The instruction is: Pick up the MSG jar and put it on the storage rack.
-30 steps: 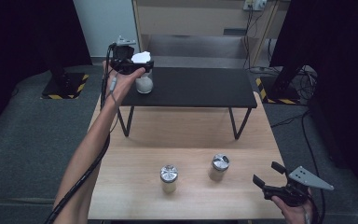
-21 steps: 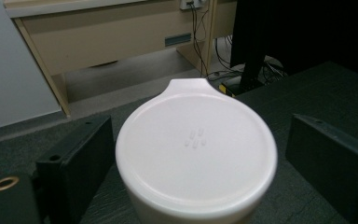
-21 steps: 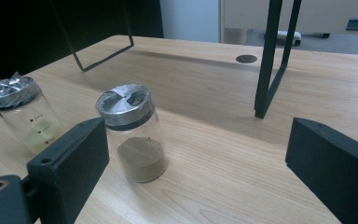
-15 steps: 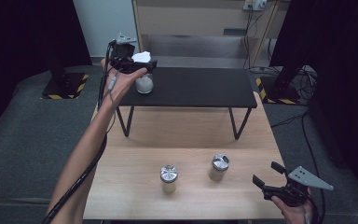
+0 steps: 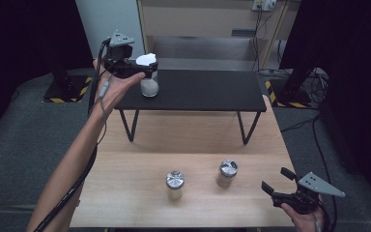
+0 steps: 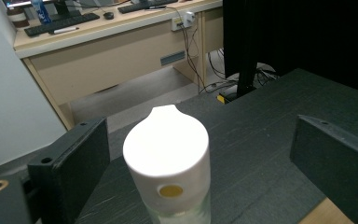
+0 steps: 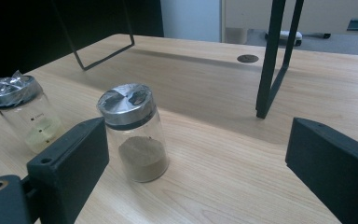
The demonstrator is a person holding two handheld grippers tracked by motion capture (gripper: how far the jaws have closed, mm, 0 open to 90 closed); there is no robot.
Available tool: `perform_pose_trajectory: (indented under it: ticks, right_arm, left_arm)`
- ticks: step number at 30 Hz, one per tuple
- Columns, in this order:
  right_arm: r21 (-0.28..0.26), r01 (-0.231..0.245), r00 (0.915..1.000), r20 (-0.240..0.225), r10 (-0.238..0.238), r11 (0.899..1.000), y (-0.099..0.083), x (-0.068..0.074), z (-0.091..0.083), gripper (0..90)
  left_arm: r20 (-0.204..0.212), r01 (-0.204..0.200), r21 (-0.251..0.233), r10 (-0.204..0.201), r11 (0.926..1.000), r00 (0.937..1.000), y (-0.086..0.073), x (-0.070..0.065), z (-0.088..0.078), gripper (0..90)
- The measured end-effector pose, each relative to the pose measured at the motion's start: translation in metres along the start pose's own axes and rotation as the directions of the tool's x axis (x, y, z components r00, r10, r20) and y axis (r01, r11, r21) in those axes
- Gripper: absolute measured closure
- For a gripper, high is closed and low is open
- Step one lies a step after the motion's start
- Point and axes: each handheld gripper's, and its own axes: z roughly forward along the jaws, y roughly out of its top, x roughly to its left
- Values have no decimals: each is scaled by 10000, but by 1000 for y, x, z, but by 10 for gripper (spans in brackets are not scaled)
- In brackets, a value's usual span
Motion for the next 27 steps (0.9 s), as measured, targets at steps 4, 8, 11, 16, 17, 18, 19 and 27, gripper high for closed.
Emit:
perform_pose_trajectory:
  ticks: [4,8,11,16,17,18,19,27]
  right_arm:
    - [14,12,10000,2,-12,10000,0,1,0,64]
    - [30,11,10000,7,-11,10000,0,1,1,64]
    - [31,22,10000,4,-22,10000,0,1,1,64]
    - [44,1,10000,5,-1,10000,1,1,1,64]
    - [48,11,10000,7,-11,10000,1,1,1,64]
    - [47,28,10000,10,-28,10000,1,1,1,64]
    - [46,22,10000,9,-22,10000,1,1,1,64]
    - [49,33,10000,16,-33,10000,1,2,1,64]
  left_arm:
    - [96,-205,-21,205,9998,9997,-2,-2,-10,42]
    - [225,-435,-115,437,9990,9988,-8,-6,-22,41]
    - [457,-465,-262,477,9986,9978,-15,-9,-31,41]
    - [718,-521,-460,553,9976,9959,-24,-12,-44,41]
    - [755,-503,-496,539,9975,9957,-25,-12,-46,41]
    - [786,-559,-533,600,9970,9951,-27,-13,-48,41]
    - [842,-578,-573,625,9967,9945,-30,-13,-51,41]
    - [1167,-603,-857,701,9945,9907,-52,-17,-68,41]
